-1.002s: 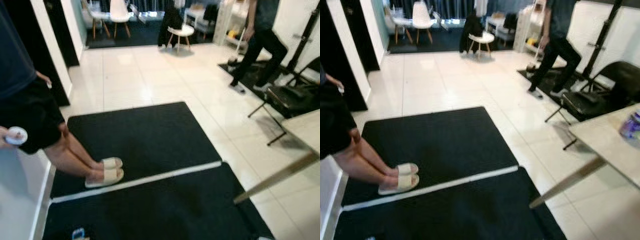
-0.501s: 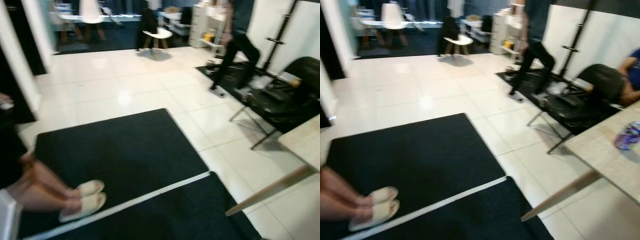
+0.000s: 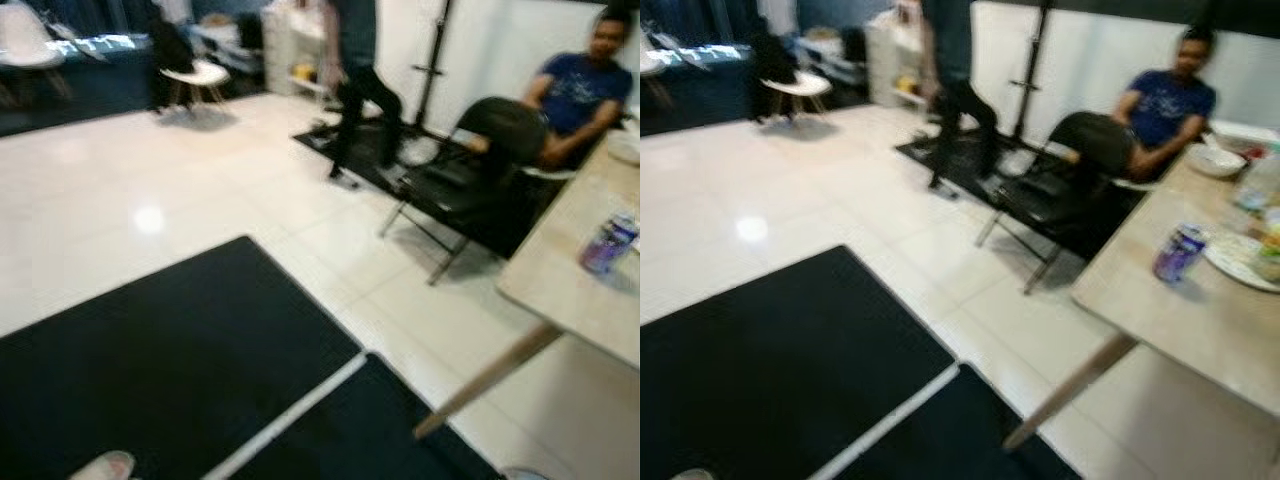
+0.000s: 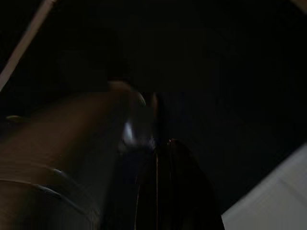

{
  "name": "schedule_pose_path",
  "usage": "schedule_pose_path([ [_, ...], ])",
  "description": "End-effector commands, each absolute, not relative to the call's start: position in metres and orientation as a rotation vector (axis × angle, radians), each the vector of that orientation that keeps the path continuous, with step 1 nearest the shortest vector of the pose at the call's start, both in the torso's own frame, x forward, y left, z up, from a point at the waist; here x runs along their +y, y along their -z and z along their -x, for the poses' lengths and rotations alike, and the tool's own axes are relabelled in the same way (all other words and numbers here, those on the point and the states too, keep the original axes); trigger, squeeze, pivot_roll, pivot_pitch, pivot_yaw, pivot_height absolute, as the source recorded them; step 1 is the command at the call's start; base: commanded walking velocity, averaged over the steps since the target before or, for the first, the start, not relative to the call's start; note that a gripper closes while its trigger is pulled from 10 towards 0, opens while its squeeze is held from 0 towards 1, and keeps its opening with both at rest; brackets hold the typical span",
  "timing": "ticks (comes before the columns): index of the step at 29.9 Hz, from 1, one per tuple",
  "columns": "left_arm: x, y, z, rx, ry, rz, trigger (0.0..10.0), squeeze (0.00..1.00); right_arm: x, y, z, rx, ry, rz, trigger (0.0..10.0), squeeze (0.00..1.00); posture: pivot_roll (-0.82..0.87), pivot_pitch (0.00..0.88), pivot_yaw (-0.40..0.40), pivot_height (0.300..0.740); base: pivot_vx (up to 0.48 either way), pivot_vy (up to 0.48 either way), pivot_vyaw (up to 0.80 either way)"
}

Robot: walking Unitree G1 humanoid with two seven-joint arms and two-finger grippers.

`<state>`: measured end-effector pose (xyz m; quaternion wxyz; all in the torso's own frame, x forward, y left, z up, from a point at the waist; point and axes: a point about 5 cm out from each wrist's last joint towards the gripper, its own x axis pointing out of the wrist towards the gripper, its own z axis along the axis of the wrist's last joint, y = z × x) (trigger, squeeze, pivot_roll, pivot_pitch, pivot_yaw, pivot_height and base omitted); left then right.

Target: Restocking fridge

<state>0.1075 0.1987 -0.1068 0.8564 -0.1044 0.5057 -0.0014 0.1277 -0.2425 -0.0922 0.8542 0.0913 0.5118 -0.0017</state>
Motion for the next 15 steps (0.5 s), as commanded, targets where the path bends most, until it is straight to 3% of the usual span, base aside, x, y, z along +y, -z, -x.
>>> schedule_pose_path([
  [1, 0.193, 0.1091, -0.1031, 1.086, 0.017, 0.22, 10.0, 0.0, -0.2478, 0.0897, -0.1312, 1.062, 0.021, -0.18, 10.0, 0.0, -0.07, 0.025, 0.002, 0.74, 0.341, 0.0, 0.0],
  [15, 0.1949, 0.1075, -0.1087, 1.073, 0.01, 0.213, 10.0, 0.0, -0.2456, 0.0907, -0.1322, 1.072, 0.044, -0.174, 10.0, 0.0, -0.07, 0.0, 0.007, 0.74, 0.343, 0.0, 0.0],
])
